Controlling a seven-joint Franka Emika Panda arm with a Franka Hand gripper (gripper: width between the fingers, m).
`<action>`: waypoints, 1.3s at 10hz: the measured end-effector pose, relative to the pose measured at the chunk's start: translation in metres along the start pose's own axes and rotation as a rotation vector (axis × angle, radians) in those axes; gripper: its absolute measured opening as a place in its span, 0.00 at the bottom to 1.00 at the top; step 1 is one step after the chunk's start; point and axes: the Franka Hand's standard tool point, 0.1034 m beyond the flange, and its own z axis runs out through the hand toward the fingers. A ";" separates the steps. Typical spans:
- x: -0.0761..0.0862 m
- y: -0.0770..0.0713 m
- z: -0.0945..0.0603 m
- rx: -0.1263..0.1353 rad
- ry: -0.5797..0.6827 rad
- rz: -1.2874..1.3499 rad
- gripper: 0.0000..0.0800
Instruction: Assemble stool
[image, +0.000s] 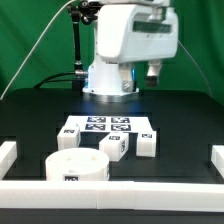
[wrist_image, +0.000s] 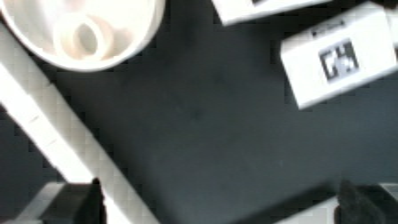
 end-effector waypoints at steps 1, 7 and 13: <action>-0.013 0.005 0.006 0.002 -0.005 -0.035 0.81; -0.029 0.014 0.015 -0.004 -0.008 -0.175 0.81; -0.043 0.021 0.033 0.000 -0.030 -0.338 0.81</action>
Offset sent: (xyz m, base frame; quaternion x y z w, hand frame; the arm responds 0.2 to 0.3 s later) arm 0.0000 0.0000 0.0000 0.0000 0.0000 0.0000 1.0000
